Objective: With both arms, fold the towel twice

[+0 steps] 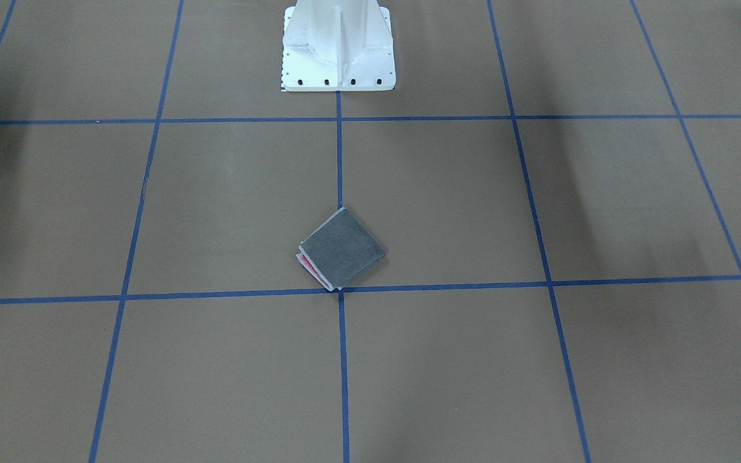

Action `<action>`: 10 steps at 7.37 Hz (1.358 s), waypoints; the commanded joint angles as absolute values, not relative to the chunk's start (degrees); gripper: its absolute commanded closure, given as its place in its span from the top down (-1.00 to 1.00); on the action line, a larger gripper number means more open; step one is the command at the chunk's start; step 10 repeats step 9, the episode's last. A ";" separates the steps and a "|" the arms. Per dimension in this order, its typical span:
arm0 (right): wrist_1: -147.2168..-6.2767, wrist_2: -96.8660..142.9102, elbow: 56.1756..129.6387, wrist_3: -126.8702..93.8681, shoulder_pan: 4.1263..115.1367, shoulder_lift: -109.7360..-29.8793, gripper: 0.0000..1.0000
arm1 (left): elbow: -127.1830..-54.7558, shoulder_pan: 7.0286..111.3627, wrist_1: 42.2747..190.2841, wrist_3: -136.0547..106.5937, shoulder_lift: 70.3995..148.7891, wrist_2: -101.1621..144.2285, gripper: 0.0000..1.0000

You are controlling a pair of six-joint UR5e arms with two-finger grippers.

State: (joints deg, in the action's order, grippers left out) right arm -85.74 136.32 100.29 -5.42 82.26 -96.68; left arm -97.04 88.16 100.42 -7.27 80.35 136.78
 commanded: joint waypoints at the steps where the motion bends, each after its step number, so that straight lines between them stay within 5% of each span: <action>1: -85.69 135.97 100.20 -5.89 82.18 -96.42 1.00 | -97.12 88.15 100.46 -7.38 80.42 136.76 1.00; 10: -85.69 134.82 100.02 -5.80 82.18 -96.59 1.00 | -98.43 88.15 100.46 -7.38 80.51 136.93 1.00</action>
